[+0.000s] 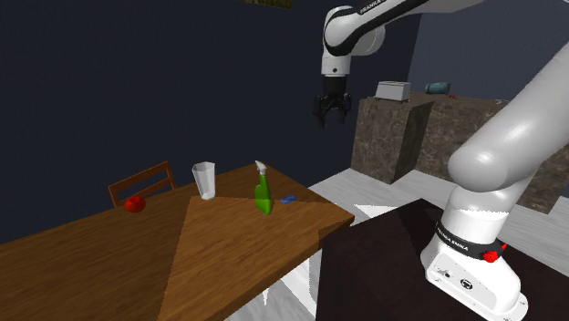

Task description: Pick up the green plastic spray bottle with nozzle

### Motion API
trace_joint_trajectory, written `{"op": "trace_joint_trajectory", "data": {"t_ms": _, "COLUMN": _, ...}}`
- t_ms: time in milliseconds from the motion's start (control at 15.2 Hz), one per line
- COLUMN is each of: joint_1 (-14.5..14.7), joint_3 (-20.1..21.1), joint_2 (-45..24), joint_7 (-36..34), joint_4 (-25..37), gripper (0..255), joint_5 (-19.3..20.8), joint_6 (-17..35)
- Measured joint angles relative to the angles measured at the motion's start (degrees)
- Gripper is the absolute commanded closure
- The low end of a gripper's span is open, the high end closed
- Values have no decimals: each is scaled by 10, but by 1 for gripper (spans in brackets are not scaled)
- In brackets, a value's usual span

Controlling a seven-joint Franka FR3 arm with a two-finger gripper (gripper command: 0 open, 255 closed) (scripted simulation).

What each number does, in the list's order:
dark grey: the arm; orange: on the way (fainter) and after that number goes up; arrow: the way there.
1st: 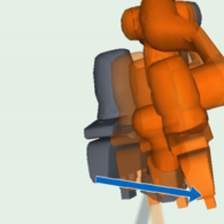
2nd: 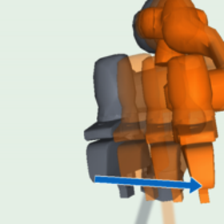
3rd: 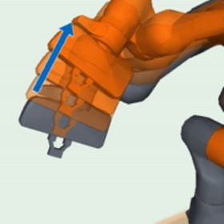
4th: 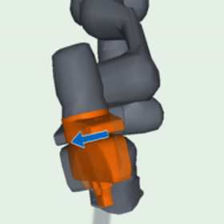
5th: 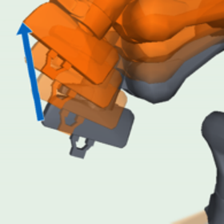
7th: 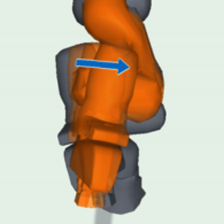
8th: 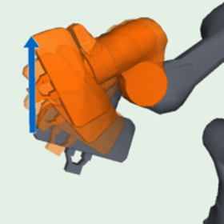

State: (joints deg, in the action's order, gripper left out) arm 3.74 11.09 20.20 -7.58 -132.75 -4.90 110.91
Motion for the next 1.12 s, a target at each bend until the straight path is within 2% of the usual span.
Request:
{"op": "trace_joint_trajectory", "data": {"t_ms": 594, "joint_1": 16, "joint_3": 49, "joint_2": -185, "joint_7": -77, "joint_4": 95, "gripper": 0, "joint_5": 34, "joint_6": 90}}
{"op": "trace_joint_trajectory", "data": {"t_ms": 1122, "joint_1": 52, "joint_3": 63, "joint_2": -362, "joint_7": -151, "joint_4": 230, "gripper": 0, "joint_5": 96, "joint_6": 125}}
